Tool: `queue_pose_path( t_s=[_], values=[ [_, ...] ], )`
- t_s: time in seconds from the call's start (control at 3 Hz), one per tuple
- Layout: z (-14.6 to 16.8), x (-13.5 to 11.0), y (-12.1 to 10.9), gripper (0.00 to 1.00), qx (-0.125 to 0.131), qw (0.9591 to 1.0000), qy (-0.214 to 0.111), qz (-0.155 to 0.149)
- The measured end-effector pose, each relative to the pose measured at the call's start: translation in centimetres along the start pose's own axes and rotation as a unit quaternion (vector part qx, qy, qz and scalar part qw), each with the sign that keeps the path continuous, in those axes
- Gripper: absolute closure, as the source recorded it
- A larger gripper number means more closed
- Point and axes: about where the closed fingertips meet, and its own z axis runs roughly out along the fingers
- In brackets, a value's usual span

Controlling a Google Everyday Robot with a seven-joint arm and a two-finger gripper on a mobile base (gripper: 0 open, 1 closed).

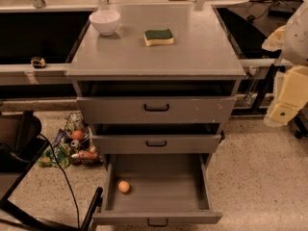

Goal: Pick orange from bottom drawer and place on counter

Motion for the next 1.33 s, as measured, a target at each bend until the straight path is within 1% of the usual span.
queue_pose_path(
  t_s=[0.33,0.67,1.0,1.33],
  values=[
    [0.0,0.0,0.0,0.0,0.001,1.0,-0.002,0.001],
    [3.1,-0.1,0.6,0.0,-0.006,0.9997,-0.023,0.005],
    [9.8,-0.8,3.3,0.0,-0.033,0.9966,-0.075,0.013],
    [15.9,-1.5,6.0,0.0,-0.056,0.9876,-0.141,0.037]
  ],
)
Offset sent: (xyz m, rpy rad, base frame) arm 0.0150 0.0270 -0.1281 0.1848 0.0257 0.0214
